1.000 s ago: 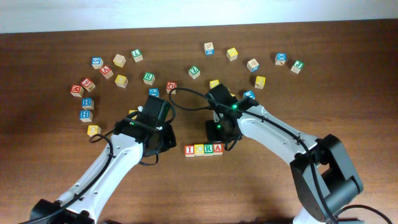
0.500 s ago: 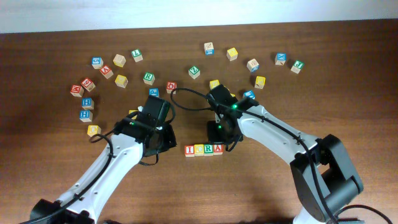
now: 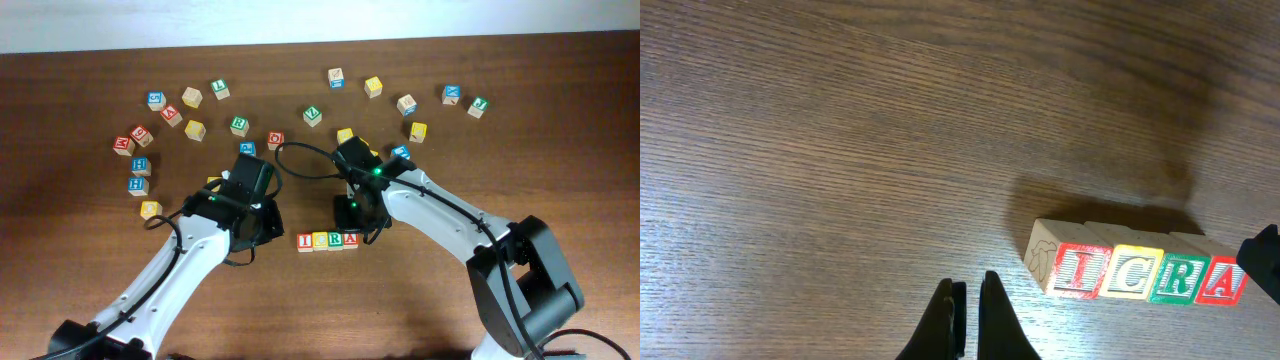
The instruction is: Spell out ICRA
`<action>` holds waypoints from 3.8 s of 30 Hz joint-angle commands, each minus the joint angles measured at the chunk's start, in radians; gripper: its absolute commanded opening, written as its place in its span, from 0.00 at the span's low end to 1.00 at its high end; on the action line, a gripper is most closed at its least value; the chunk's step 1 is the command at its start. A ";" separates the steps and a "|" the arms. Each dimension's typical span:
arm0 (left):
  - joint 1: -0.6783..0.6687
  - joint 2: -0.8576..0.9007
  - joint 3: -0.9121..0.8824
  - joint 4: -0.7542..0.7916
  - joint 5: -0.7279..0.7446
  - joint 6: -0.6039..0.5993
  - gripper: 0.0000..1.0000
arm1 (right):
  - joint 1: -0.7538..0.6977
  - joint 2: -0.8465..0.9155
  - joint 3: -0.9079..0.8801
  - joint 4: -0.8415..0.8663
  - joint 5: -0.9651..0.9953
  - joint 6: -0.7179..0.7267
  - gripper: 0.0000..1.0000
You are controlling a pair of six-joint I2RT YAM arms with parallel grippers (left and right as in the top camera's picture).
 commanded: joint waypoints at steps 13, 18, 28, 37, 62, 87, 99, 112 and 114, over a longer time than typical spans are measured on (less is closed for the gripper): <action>0.005 -0.015 -0.006 -0.002 -0.011 -0.010 0.00 | 0.005 0.011 -0.008 -0.011 0.004 0.010 0.04; 0.005 -0.015 -0.006 -0.002 -0.011 -0.010 0.00 | 0.005 0.011 -0.008 0.005 0.004 0.010 0.04; 0.005 -0.015 -0.006 -0.002 -0.011 -0.010 0.00 | 0.014 0.023 -0.026 0.050 -0.023 0.010 0.04; 0.005 -0.015 -0.006 -0.002 -0.011 -0.010 0.00 | 0.023 0.033 -0.026 0.083 -0.015 0.010 0.04; -0.040 0.230 -0.049 0.179 0.142 0.051 0.00 | -0.081 0.039 -0.032 -0.121 -0.071 -0.030 0.04; -0.043 0.226 -0.027 0.177 0.180 0.051 0.00 | -0.048 0.035 -0.029 -0.078 -0.094 -0.014 0.04; 0.093 -0.072 0.108 -0.182 0.049 0.116 0.00 | -0.049 -0.160 0.265 -0.521 0.175 0.011 0.04; 0.097 -0.513 0.134 -0.436 0.056 0.105 0.99 | 0.020 -1.013 0.263 -0.786 0.223 0.078 0.98; 0.097 -0.513 0.134 -0.436 0.056 0.105 0.99 | 0.020 -1.035 0.263 -0.830 0.222 0.078 0.98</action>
